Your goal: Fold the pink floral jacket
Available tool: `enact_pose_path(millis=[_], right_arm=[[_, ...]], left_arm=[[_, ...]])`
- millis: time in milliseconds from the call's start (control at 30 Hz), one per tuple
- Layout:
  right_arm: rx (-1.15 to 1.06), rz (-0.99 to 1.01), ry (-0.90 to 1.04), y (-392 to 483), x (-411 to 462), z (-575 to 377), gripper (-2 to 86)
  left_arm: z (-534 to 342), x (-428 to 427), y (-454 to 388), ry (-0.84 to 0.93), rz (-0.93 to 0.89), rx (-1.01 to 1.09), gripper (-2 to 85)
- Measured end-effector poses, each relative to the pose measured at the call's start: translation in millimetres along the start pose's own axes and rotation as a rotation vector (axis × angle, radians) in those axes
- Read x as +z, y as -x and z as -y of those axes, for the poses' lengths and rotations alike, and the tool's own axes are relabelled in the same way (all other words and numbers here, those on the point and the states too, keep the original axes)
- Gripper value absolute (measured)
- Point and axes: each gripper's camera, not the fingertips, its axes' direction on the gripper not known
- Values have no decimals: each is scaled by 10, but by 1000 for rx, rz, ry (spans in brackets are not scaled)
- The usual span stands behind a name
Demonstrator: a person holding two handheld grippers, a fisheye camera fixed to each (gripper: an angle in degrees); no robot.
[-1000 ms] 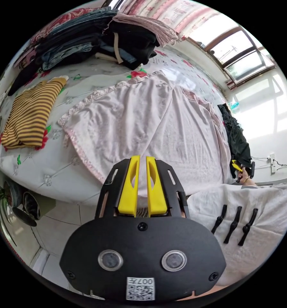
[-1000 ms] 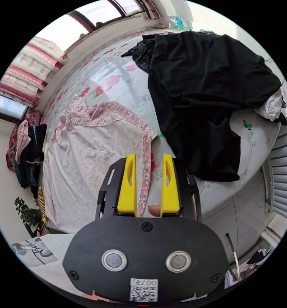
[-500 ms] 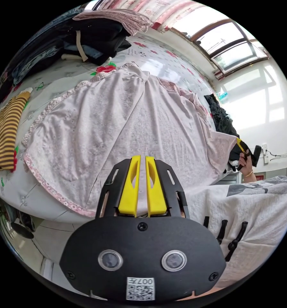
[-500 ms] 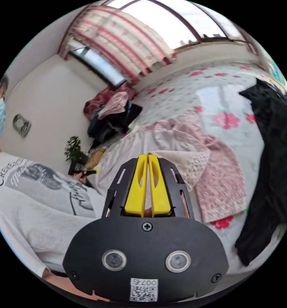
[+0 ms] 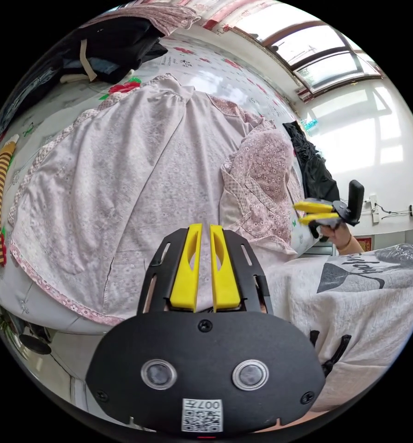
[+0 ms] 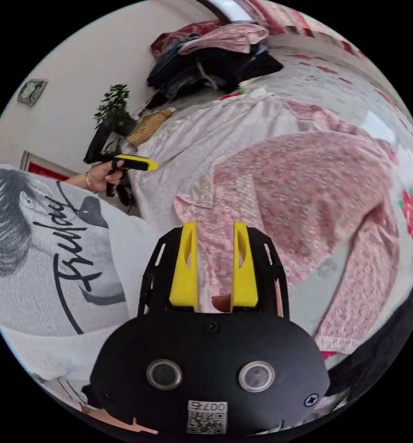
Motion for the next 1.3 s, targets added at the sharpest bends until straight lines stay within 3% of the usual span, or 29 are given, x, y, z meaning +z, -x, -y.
enact_pose_path(millis=[133, 267, 433, 633, 733, 900, 967, 1100, 1200, 1300], right_arm=[[412, -183, -81, -1037, -412, -481, 64], [493, -168, -265, -1305, -873, -551, 62], [493, -107, -368, -1659, -1169, 169, 75], [668, 87, -363, -2280, -837, 1007, 89], [740, 28, -303, -2428, -517, 1243, 89], [561, -101, -260, -2092, -213, 1475, 43], [434, -162, -330, -1765, -307, 1440, 25], [63, -299, -383, -776, -480, 1124, 7], [-112, -290, -251, -216, -291, 761, 6], [-132, -252, -20, 43, 188, 413, 11]], left_arm=[[173, 111, -30, 11, -29, 5, 33], [610, 77, -124, -8, 4, 84, 41], [1763, -71, -187, -79, 50, 197, 60], [3096, 120, -204, -80, 158, 235, 81], [3554, 419, -180, -61, 213, 215, 101], [3968, 1202, -2, 130, 295, 139, 95], [3912, 1168, -45, 53, 344, 185, 15], [3312, 662, -100, -198, 278, 270, -2], [2469, 270, -46, -313, 289, 297, -2], [1670, 227, 210, -256, 302, 205, 9]])
